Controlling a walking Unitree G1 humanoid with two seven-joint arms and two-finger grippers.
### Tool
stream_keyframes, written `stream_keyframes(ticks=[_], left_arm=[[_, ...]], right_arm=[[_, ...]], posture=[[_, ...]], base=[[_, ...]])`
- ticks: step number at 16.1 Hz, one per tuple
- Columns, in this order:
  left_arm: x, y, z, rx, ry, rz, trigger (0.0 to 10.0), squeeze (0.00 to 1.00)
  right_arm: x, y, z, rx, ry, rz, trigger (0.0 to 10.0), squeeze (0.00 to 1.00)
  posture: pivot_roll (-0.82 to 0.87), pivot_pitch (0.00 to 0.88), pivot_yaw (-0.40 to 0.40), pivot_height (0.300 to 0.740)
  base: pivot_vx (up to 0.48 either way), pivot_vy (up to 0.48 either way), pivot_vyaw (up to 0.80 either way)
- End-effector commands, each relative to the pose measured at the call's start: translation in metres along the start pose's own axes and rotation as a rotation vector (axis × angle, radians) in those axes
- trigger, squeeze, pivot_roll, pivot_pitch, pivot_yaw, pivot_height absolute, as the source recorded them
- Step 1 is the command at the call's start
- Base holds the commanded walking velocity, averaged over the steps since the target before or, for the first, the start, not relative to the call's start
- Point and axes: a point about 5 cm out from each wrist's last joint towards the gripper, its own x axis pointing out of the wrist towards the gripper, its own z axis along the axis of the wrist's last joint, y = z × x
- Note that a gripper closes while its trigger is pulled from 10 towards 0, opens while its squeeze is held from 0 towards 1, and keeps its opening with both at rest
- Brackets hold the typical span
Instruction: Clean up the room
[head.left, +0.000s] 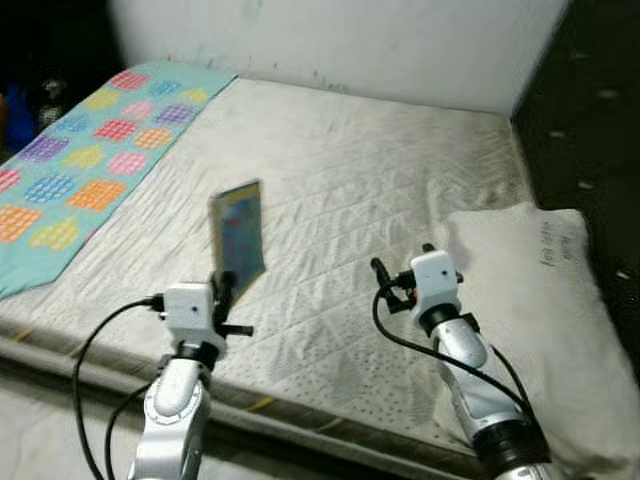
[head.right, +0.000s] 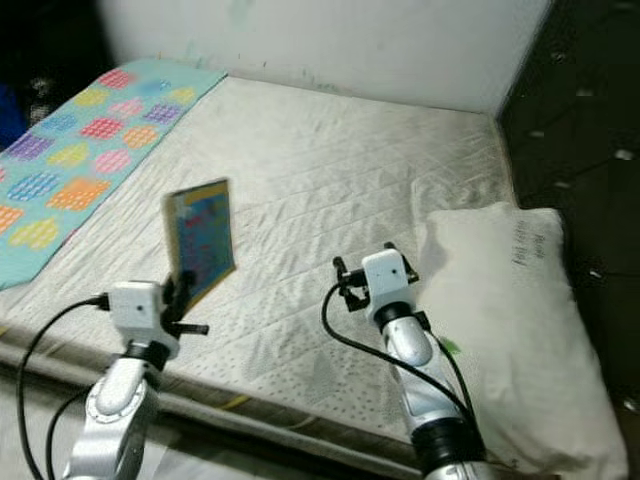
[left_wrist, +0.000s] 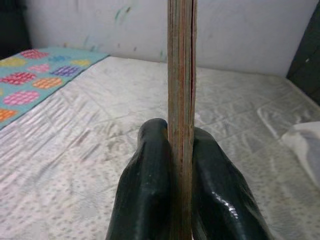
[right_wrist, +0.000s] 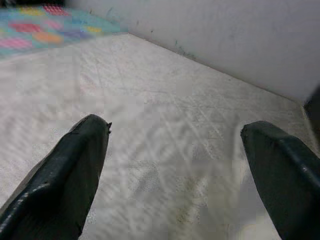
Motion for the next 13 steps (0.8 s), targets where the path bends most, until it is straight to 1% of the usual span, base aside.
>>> stream_keyframes(ticks=[1, 9, 12, 13], left_arm=[[0.0016, -0.0022, 0.0083, 0.006, -0.049, -0.014, 10.0, 0.0], [0.0028, -0.0042, 0.0081, 0.0, -0.05, -0.018, 10.0, 0.0], [0.0031, -0.0036, 0.0068, 0.004, -0.042, 0.008, 10.0, 0.0], [0.0027, -0.003, 0.0064, 0.013, -0.043, 0.023, 10.0, 0.0]], right_arm=[[0.0037, 0.002, 0.003, 0.012, -0.004, -0.005, 10.0, 0.0], [0.0038, 0.0005, 0.0025, 0.01, -0.003, -0.007, 10.0, 0.0], [0.0032, 0.0, 0.0017, 0.009, -0.001, -0.005, 10.0, 0.0], [0.0029, 0.0001, 0.001, 0.008, 0.001, -0.004, 10.0, 0.0]], posture=[[0.07, 0.02, -0.045, 0.74], [0.06, 0.02, -0.047, 0.74], [0.06, 0.022, -0.048, 0.74], [0.06, 0.022, -0.048, 0.74]], base=[[0.266, 0.0, 0.0], [0.254, 0.0, -0.69], [0.0, 0.0, -0.5], [0.0, 0.0, 0.0]])
